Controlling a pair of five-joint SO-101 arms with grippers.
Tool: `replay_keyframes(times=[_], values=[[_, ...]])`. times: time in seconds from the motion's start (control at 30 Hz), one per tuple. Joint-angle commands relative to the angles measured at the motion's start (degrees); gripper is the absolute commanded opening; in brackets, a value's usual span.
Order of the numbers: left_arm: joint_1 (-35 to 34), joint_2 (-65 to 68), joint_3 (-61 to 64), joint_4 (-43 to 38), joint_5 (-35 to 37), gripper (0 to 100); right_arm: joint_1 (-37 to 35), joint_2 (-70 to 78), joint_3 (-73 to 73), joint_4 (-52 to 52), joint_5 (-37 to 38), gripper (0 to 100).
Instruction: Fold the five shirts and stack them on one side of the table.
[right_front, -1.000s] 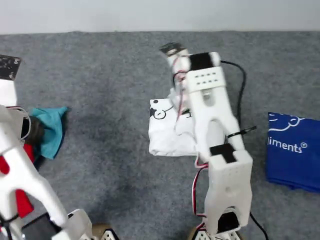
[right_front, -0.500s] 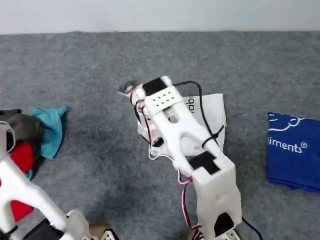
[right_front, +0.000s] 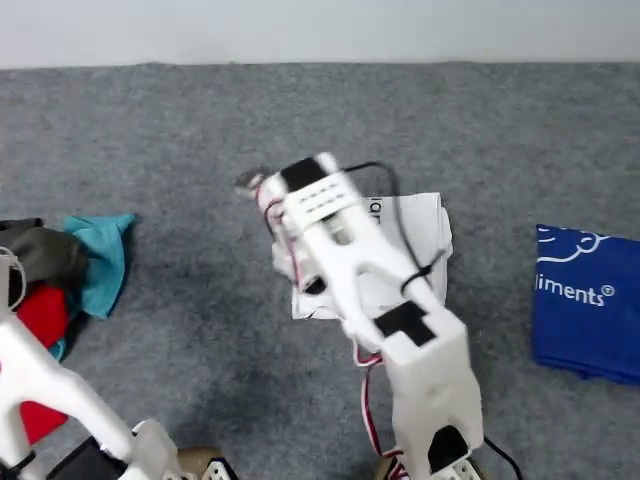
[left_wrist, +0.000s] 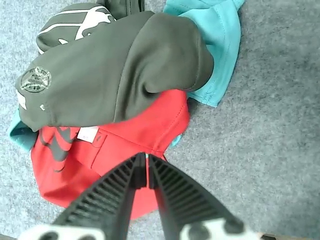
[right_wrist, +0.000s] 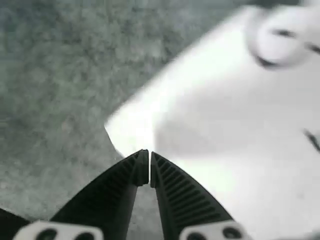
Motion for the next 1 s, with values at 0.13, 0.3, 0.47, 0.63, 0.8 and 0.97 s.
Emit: replay_keyframes(times=[0.13,0.3,0.47,0.63,0.8,0.97], values=[[-0.3,-1.8,-0.3,1.1,-0.6,1,13.8,-6.6,-2.5,1.7,-0.2,1.3],[-0.3,-1.5,-0.3,1.1,-0.6,1,18.8,-5.2,-2.8,1.0,-5.5,16.5],[-0.3,-1.6,-0.3,1.1,-0.6,1,20.0,-2.9,-2.8,-1.9,-12.1,29.6],[-0.4,-1.8,-0.3,1.2,-0.5,1,20.7,0.9,-2.8,-5.3,-17.0,29.6],[-0.4,-1.9,-0.3,1.2,-0.4,1,23.5,4.3,-2.8,-7.0,-19.8,29.6],[-0.4,-1.9,-0.3,1.2,-0.4,1,25.4,5.5,-2.8,-7.0,-20.0,29.6]])
